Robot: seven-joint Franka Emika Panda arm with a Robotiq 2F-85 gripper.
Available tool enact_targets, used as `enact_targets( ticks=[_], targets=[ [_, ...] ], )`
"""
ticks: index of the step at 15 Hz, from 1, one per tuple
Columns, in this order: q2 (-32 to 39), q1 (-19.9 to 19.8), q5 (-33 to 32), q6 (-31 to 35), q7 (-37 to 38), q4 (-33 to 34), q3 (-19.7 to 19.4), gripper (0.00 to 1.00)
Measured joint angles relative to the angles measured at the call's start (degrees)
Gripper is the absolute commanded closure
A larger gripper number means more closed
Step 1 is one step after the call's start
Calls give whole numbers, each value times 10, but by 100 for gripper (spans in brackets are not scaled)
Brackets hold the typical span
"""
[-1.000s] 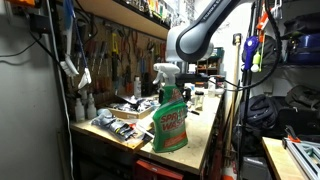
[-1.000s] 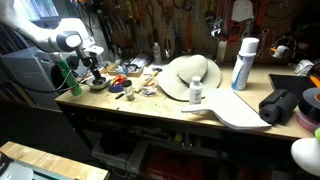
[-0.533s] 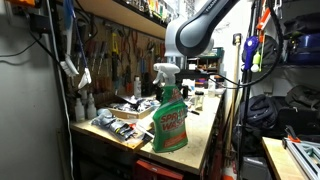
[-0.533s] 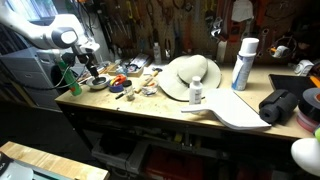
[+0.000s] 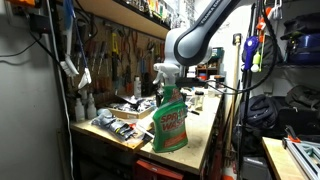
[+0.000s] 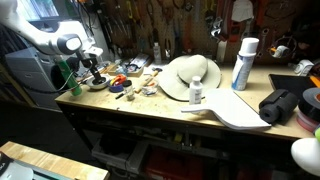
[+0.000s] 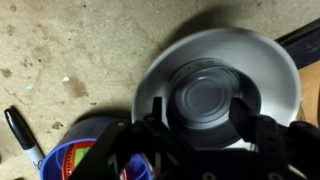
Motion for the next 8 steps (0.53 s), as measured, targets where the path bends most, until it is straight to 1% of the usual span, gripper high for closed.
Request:
enact_targets(
  ticks=[1,2,3,4,6,8],
  targets=[
    [7,0,1,2,0,2,-1,58],
    [13,0,1,3,0,5,-3,65],
    [19,0,1,3,0,7,-4,75],
    [23,0,2,3,0,10,-5,82],
    [25,0,2,3,0,12,-6,94],
    [25,1,1,3,0,13,-7,97]
  ],
)
